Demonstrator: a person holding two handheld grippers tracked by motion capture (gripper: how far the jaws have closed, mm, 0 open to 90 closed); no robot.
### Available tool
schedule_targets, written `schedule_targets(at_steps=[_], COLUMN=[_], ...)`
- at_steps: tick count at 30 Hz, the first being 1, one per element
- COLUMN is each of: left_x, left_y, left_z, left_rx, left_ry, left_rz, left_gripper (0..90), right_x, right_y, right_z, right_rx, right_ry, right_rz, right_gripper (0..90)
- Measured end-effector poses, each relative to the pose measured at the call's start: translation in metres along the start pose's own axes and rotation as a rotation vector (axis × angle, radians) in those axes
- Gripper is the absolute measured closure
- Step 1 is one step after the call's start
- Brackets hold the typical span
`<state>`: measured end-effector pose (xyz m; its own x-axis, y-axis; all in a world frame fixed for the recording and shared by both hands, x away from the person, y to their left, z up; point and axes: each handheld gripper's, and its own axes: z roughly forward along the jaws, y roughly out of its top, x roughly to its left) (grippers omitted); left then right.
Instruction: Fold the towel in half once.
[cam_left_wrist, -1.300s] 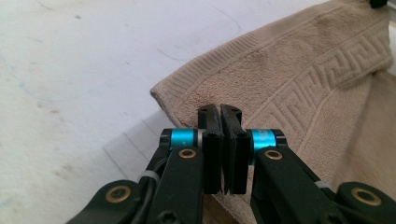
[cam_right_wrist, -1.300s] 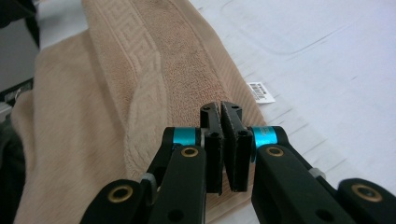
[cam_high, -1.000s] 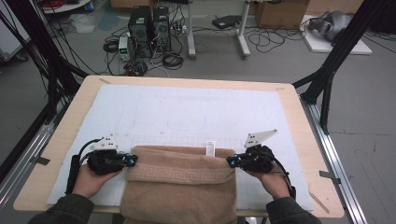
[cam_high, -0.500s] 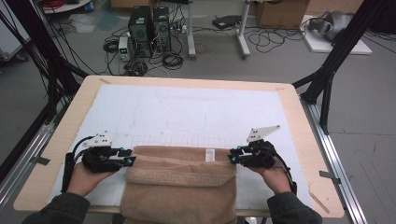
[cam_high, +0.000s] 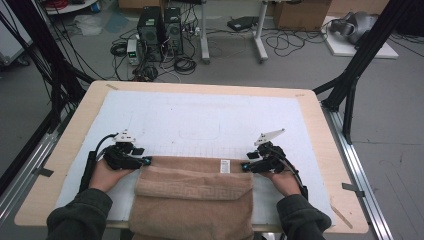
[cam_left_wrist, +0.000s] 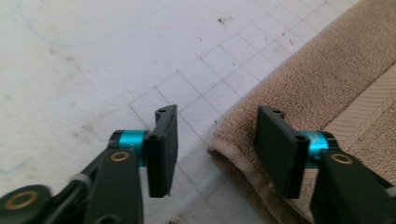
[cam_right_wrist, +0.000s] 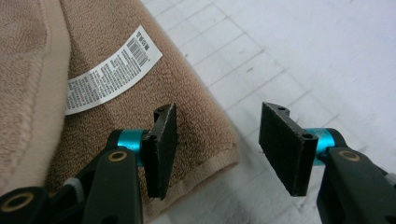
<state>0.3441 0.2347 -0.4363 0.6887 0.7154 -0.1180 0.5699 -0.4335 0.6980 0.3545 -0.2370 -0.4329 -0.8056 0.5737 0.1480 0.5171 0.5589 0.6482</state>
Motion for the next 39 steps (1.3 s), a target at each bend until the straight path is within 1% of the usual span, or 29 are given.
schedule_targets(at_steps=[1, 2, 3, 4, 5, 7, 8, 12, 13, 14, 15, 16, 18, 20, 21, 22, 24, 26, 27, 28, 29, 30, 31, 32, 34, 36, 37, 38, 39], left_x=[0.0, 0.0, 0.0, 0.002, 0.002, 0.001, 0.001, 0.005, 0.007, 0.009, 0.011, 0.014, 0.021, 0.027, 0.033, 0.036, 0.043, 0.046, 0.047, 0.048, 0.049, 0.05, 0.05, 0.049, 0.047, 0.045, 0.043, 0.04, 0.037], left_y=[-0.001, 0.0, 0.0, -0.001, 0.0, 0.002, 0.002, 0.007, 0.01, 0.016, 0.021, 0.03, 0.047, 0.062, 0.075, 0.082, 0.101, 0.113, 0.116, 0.114, 0.112, 0.109, 0.104, 0.099, 0.09, 0.083, 0.079, 0.075, 0.072], left_z=[0.002, 0.002, 0.001, 0.002, 0.002, 0.002, 0.003, 0.004, 0.003, 0.003, 0.002, 0.001, 0.0, -0.001, -0.004, -0.006, -0.012, -0.013, -0.011, -0.009, -0.007, -0.004, -0.002, -0.001, 0.001, 0.005, 0.007, 0.01, 0.014], left_rx=[0.01, 0.006, 0.001, -0.001, -0.001, -0.016, -0.016, -0.066, -0.064, -0.095, -0.109, -0.133, -0.147, -0.164, -0.195, -0.207, -0.258, -0.26, -0.246, -0.232, -0.204, -0.179, -0.17, -0.166, -0.17, -0.145, -0.139, -0.133, -0.098], left_ry=[-0.003, 0.001, -0.003, -0.061, -0.061, -0.047, -0.038, -0.006, -0.004, 0.025, 0.039, 0.061, 0.087, 0.098, 0.107, 0.109, 0.109, 0.128, 0.14, 0.144, 0.13, 0.122, 0.117, 0.11, 0.083, 0.057, 0.039, 0.03, 0.017], left_rz=[-0.001, 0.004, 0.001, -0.01, -0.019, -0.012, -0.012, -0.043, -0.046, -0.058, -0.069, -0.082, -0.088, -0.095, -0.096, -0.104, -0.125, -0.112, -0.118, -0.115, -0.118, -0.114, -0.105, -0.097, -0.097, -0.091, -0.089, -0.081, -0.072], left_gripper=[47.9, 48.7, 52.7, 62.9, 74.4, 83.1, 84.1, 85.7, 85.8, 85.8, 85.8, 85.8, 85.8, 85.8, 85.8, 85.9, 85.9, 84.7, 80.0, 70.9, 66.0, 61.1, 58.2, 58.3, 58.0, 58.2, 58.1, 58.3, 58.4], right_x=[-0.001, -0.002, -0.001, 0.0, 0.001, 0.005, 0.005, -0.002, -0.005, -0.007, -0.009, -0.01, -0.018, -0.029, -0.033, -0.04, -0.048, -0.055, -0.059, -0.062, -0.064, -0.066, -0.066, -0.066, -0.062, -0.06, -0.056, -0.052, -0.047], right_y=[0.0, 0.0, 0.0, 0.001, 0.003, 0.005, 0.006, 0.011, 0.014, 0.017, 0.023, 0.029, 0.047, 0.063, 0.069, 0.08, 0.095, 0.109, 0.112, 0.113, 0.111, 0.108, 0.104, 0.101, 0.092, 0.088, 0.088, 0.087, 0.085], right_z=[0.001, 0.002, 0.004, 0.005, 0.005, 0.006, 0.006, 0.0, -0.001, -0.001, -0.002, -0.003, -0.007, -0.014, -0.017, -0.024, -0.031, -0.038, -0.038, -0.036, -0.034, -0.033, -0.031, -0.029, -0.027, -0.023, -0.021, -0.02, -0.019], right_rx=[0.005, 0.004, 0.012, 0.018, 0.019, 0.017, 0.014, -0.023, -0.033, -0.038, -0.039, -0.043, -0.042, -0.057, -0.064, -0.077, -0.083, -0.095, -0.094, -0.095, -0.1, -0.096, -0.093, -0.082, -0.093, -0.05, -0.024, -0.023, -0.042], right_ry=[0.011, 0.022, 0.042, 0.044, 0.063, 0.049, 0.046, 0.015, 0.003, -0.01, -0.031, -0.048, -0.085, -0.1, -0.109, -0.138, -0.164, -0.188, -0.181, -0.182, -0.194, -0.176, -0.171, -0.157, -0.126, -0.069, -0.06, -0.05, -0.043], right_rz=[0.007, 0.004, -0.003, -0.022, -0.034, -0.072, -0.079, -0.049, -0.046, -0.05, -0.05, -0.059, -0.067, -0.056, -0.053, -0.054, -0.06, -0.06, -0.049, -0.039, -0.018, 0.008, 0.009, 0.013, 0.012, 0.035, 0.029, 0.017, -0.004], right_gripper=[47.7, 52.7, 60.5, 67.1, 76.4, 82.5, 83.4, 84.6, 84.7, 84.9, 85.0, 85.1, 85.1, 85.1, 85.1, 85.1, 85.1, 84.6, 81.1, 69.1, 61.6, 58.5, 56.2, 55.4, 53.5, 50.1, 50.1, 50.5, 51.1])
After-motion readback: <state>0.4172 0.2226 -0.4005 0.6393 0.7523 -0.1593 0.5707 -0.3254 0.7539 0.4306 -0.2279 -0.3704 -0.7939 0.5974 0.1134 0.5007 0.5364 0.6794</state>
